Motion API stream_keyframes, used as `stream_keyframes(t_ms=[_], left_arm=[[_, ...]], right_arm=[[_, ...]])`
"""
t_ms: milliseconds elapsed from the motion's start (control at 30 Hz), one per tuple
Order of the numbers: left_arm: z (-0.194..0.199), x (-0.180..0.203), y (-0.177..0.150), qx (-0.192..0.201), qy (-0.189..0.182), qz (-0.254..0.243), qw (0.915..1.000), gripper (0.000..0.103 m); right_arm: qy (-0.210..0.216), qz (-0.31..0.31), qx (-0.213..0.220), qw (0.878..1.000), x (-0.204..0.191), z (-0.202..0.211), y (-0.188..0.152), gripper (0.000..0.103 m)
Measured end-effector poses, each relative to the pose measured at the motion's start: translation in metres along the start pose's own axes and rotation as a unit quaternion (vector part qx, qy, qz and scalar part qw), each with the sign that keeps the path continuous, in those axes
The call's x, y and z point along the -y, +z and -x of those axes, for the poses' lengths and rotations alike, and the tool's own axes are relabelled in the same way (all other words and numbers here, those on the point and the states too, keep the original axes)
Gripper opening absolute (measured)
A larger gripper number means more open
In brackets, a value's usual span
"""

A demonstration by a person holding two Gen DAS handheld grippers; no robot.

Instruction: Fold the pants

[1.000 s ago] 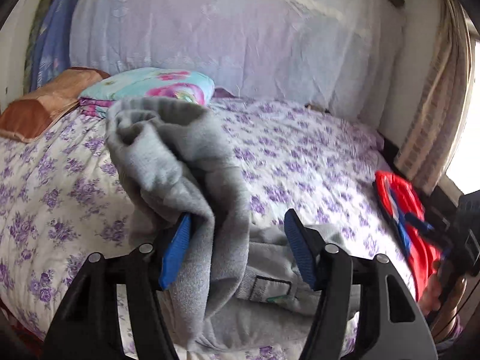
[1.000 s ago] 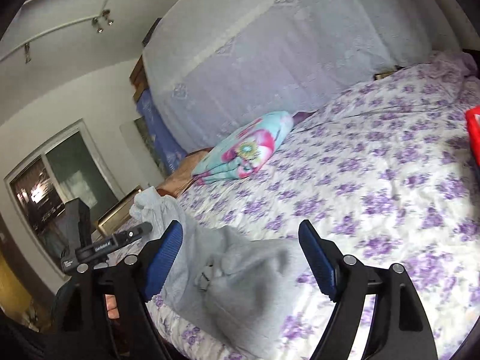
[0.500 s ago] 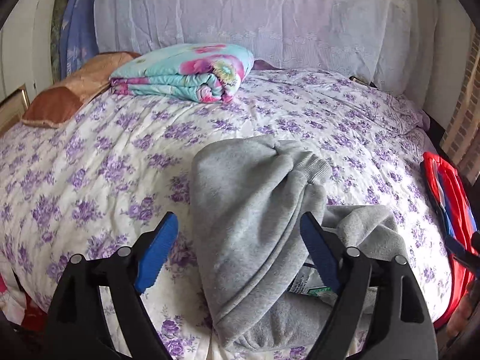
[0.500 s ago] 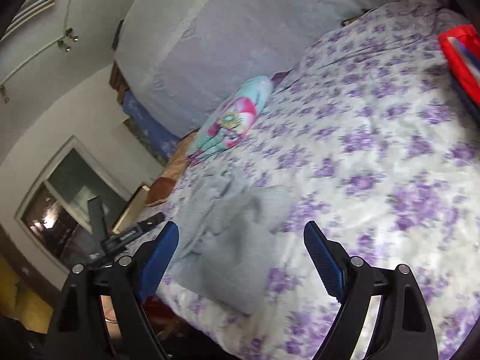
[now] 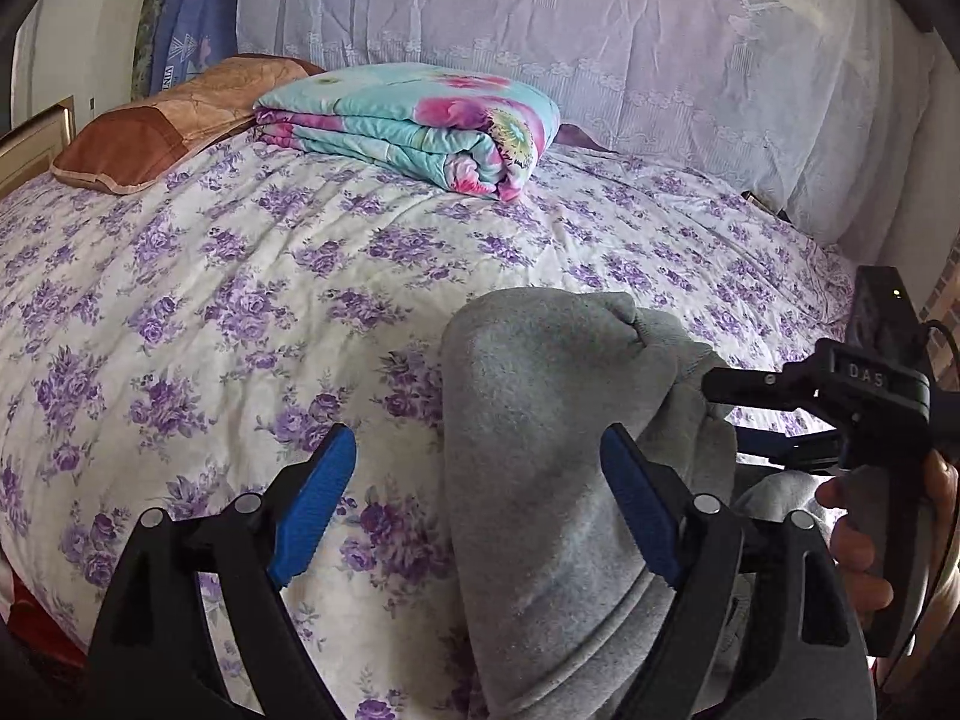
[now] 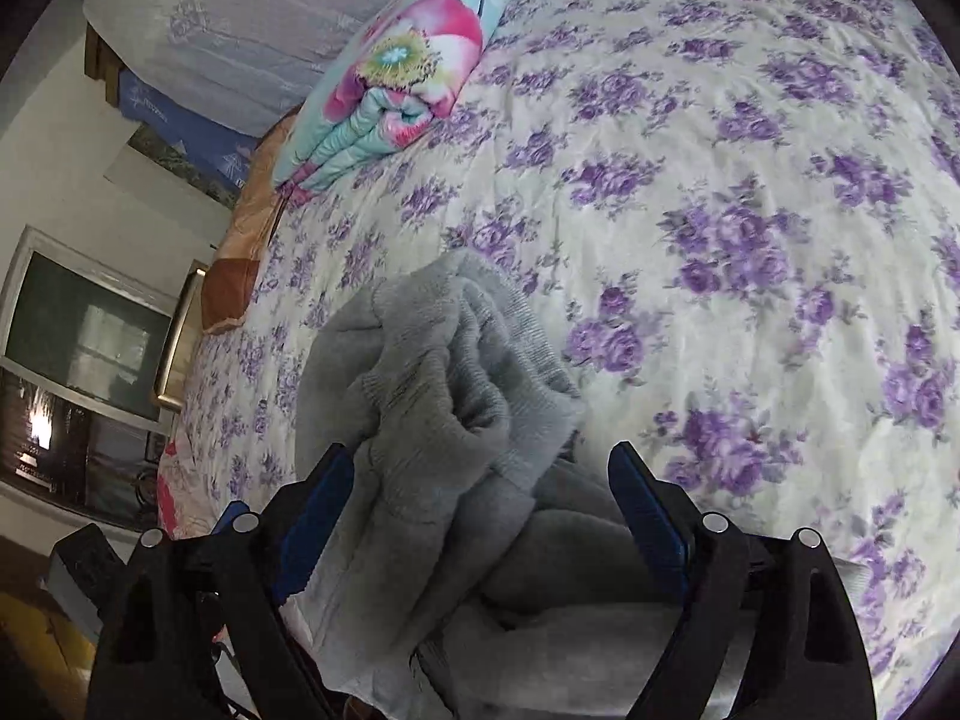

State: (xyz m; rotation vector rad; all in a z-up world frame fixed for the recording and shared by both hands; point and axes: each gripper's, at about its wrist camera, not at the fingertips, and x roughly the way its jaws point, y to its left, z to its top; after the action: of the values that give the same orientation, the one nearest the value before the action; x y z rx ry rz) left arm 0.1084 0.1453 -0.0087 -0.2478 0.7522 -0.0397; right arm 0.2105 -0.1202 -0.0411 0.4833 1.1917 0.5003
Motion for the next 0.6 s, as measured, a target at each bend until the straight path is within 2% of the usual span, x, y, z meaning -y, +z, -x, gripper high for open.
stream_keyframes(t_ms=[67,100,133,167,233,367,467,533,600], left_arm=[[-0.001,-0.006,0.0,0.002,-0.001,0.006,1.0,0.081],[-0.002,-0.009,0.001,0.0,-0.004,0.011,0.9999,0.081],[-0.003,-0.012,0.001,-0.003,-0.006,0.016,0.9998,0.081],[-0.003,-0.015,0.001,-0.005,-0.008,0.021,0.9997,0.081],[0.004,-0.018,0.001,0.0,-0.017,0.026,0.9995,0.081],[0.032,-0.015,0.003,0.03,-0.032,0.029,0.9986,0.081],[0.062,-0.003,0.005,0.053,-0.061,0.024,0.9964,0.081],[0.079,0.012,0.005,0.069,-0.073,0.007,0.995,0.084],[0.09,0.032,0.001,0.076,-0.087,-0.018,0.9931,0.088]], right_arm=[[-0.004,0.005,-0.021,1.0,-0.009,-0.017,0.004,0.087],[-0.006,0.005,-0.032,0.999,-0.013,-0.024,0.006,0.083],[-0.006,0.011,-0.034,0.999,-0.016,-0.029,0.008,0.057],[-0.007,0.025,-0.032,0.999,-0.02,-0.031,0.009,0.044],[-0.002,0.053,-0.004,0.999,-0.033,-0.015,0.006,0.037],[0.029,0.113,0.062,0.991,-0.078,0.052,-0.024,0.036],[0.025,0.149,0.127,0.98,-0.103,0.119,-0.075,0.036],[0.019,0.144,0.176,0.974,-0.092,0.158,-0.116,0.037],[0.007,0.102,0.205,0.973,-0.062,0.173,-0.148,0.038]])
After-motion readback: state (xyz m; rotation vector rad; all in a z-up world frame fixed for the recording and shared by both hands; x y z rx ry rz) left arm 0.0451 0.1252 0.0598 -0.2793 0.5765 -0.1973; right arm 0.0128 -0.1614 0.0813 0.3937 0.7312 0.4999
